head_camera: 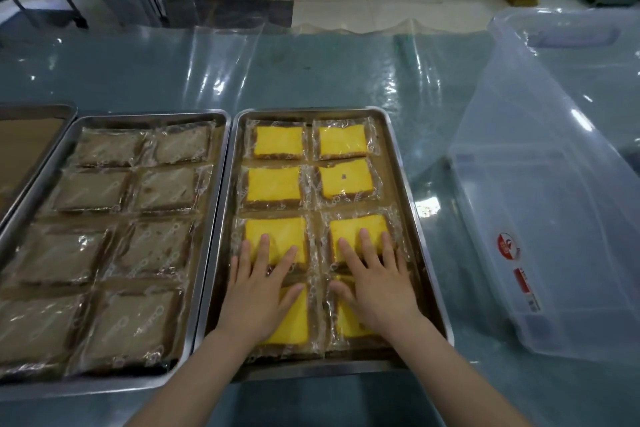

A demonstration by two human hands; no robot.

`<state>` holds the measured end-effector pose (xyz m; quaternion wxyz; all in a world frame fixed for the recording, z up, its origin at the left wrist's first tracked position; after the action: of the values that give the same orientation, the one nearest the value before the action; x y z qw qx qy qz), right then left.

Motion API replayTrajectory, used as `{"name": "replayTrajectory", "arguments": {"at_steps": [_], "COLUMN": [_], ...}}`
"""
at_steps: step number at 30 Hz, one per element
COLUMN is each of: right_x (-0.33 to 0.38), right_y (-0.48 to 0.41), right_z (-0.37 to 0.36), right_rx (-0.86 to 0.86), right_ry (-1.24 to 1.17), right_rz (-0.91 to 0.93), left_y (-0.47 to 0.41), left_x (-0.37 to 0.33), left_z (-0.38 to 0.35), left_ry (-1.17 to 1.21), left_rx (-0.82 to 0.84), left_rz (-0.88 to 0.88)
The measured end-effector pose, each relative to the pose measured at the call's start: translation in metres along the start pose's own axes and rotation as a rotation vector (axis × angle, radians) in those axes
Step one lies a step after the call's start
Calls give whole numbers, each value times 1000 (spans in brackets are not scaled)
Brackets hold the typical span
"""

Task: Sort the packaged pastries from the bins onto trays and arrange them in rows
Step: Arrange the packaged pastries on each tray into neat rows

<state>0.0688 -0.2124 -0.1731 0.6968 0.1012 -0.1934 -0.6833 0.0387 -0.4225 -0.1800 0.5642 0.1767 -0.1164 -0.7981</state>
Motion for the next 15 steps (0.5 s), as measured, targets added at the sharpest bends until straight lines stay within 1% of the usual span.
{"name": "replayTrajectory", "arguments": {"at_steps": [5,7,9,12,15], "right_x": [-3,-8,-14,-20,-22], "right_y": [-18,-35,-56,-86,-104], "right_z": [14,22,31,45,50], "right_rx": [-128,-170,-204,-183,-126], "right_ry": [-91,-178,-222,-176,-120], "right_rz": [2,-12,-23,-11,-47], "left_y": [-10,-20,-37,-67,-90], "left_x": [-2,-4,-6,-4,4], "left_z": [7,14,22,36,44], "left_ry": [61,80,48,7,-20], "left_rx": [-72,-66,-69,-103,-53], "left_rz": [6,-24,-51,-32,31]}}
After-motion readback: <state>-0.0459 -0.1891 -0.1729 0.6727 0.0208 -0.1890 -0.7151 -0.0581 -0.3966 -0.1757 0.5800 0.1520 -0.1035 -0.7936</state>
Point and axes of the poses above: each hand's wrist, its own y-axis away from the middle knuckle, its own z-axis out of the back of the hand, x = y × z, the point moved 1 cm from there along -y, towards the middle knuckle, and after that the axes turned 9 degrees about x, right-handed, at the moved point
